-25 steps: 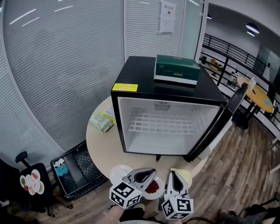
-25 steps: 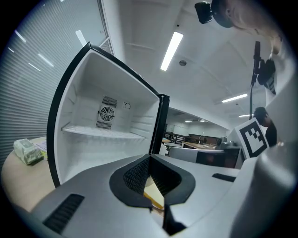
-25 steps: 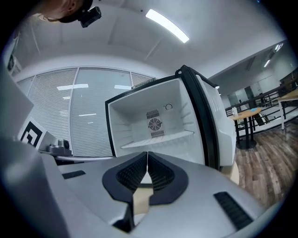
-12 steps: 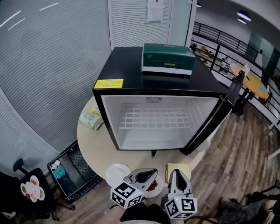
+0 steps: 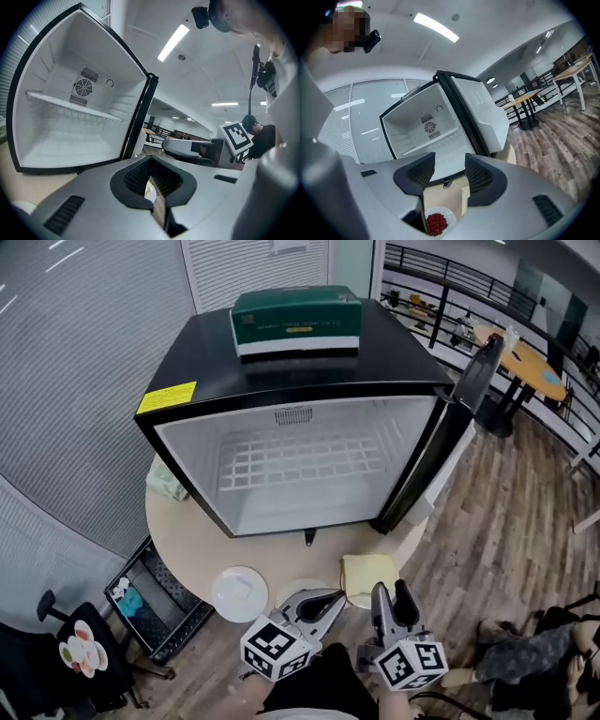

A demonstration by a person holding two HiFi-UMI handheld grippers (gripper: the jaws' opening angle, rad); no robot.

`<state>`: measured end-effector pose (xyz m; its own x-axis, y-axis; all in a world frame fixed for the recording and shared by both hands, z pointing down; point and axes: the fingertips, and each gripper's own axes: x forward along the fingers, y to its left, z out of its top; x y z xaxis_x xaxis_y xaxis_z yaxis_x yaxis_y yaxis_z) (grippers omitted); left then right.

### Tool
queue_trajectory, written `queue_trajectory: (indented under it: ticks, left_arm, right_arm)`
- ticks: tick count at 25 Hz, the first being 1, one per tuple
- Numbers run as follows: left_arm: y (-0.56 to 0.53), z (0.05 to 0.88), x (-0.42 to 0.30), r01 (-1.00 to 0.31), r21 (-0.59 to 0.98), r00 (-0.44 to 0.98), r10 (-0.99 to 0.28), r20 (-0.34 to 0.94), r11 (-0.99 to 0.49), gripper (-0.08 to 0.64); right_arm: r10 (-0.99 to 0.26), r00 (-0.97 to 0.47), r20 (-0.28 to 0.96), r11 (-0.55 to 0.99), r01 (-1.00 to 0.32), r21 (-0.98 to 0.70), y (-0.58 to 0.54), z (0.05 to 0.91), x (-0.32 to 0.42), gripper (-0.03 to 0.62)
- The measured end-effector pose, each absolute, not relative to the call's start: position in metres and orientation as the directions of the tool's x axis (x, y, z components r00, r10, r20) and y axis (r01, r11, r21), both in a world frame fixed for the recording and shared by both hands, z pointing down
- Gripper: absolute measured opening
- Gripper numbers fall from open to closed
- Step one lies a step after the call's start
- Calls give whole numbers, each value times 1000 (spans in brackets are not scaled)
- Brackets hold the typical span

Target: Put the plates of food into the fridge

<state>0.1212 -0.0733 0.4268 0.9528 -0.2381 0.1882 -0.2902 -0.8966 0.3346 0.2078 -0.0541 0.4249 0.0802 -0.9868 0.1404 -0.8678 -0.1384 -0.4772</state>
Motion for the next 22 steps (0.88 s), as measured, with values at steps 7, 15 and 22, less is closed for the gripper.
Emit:
queue_trajectory:
  ticks: [7,15,22]
  left_arm:
    - [-42,456,139,-254,370,955,-170,244,-894,5]
    - [-17,501,155,-237,406,943,-109,313,-883,5]
    - [-15,526,150,-274,416,929,-127,347,-867,5]
  right_arm:
    - [-964,119,237,-243,-756,-608,-20,475,239,181]
    - [-923,101,372,-346,-642,-684,5,563,250,181]
    - [-917,1,399,-353,-467,-811,-6,625,239,181]
